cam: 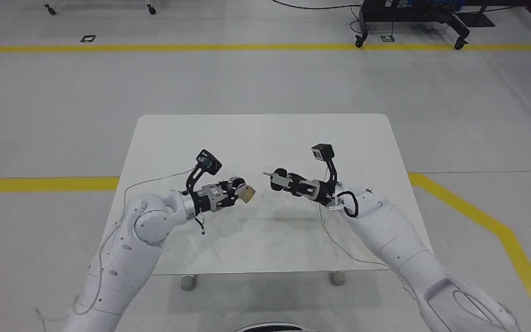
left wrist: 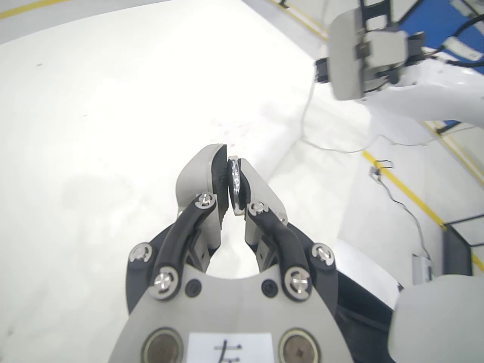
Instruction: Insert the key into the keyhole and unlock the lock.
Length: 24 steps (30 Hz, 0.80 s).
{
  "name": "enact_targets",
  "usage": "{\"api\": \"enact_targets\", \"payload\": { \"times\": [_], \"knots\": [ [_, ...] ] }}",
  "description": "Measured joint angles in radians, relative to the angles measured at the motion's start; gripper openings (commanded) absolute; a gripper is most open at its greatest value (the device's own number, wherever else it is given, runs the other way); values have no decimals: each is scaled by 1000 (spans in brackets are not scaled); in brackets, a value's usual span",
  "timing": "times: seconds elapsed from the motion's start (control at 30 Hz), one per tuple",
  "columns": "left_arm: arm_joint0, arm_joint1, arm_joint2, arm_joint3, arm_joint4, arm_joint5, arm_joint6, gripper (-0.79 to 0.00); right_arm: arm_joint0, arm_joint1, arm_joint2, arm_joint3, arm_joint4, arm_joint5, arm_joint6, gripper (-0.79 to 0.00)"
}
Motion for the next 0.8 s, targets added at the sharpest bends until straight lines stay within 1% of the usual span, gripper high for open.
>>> {"api": "enact_targets", "payload": {
  "times": [0.1, 0.13, 0.37, 0.47, 0.5, 0.57, 0.6, 0.7, 0.77, 0.8],
  "knots": [
    [-69, -13, 49, 38, -25, 0, 15, -785, 0, 0, 0, 0, 0, 0, 0, -785],
    [-76, -14, 55, 40, -20, 1, 16, -785, 0, 0, 0, 0, 0, 0, 0, -785],
    [-72, -14, 53, 42, -19, 4, 19, -785, 0, 0, 0, 0, 0, 0, 0, -785],
    [-48, -19, 37, 95, -95, 29, 90, -785, -3, -2, 4, -16, -4, 15, -27, -785],
    [-50, -23, 36, 135, -176, 25, 102, -785, -2, -5, 7, -23, -16, 28, -57, -785],
    [-74, -30, 44, 203, -348, 30, 63, -785, 5, -10, 9, -25, -47, 43, -106, -785],
    [-97, -36, 56, 247, -471, 44, 12, -785, 9, -15, 8, -27, -64, 45, -141, -785],
    [-165, -54, 95, 349, -750, 94, -138, -785, 19, -27, 13, -11, -117, 52, -238, -785],
    [-206, -67, 116, 413, -884, 129, -213, -785, 19, -33, 20, -7, -164, 57, -305, -785],
    [-232, -77, 128, 457, -965, 162, -246, -785, 16, -35, 29, -6, -193, 56, -352, -785]
  ]
}}
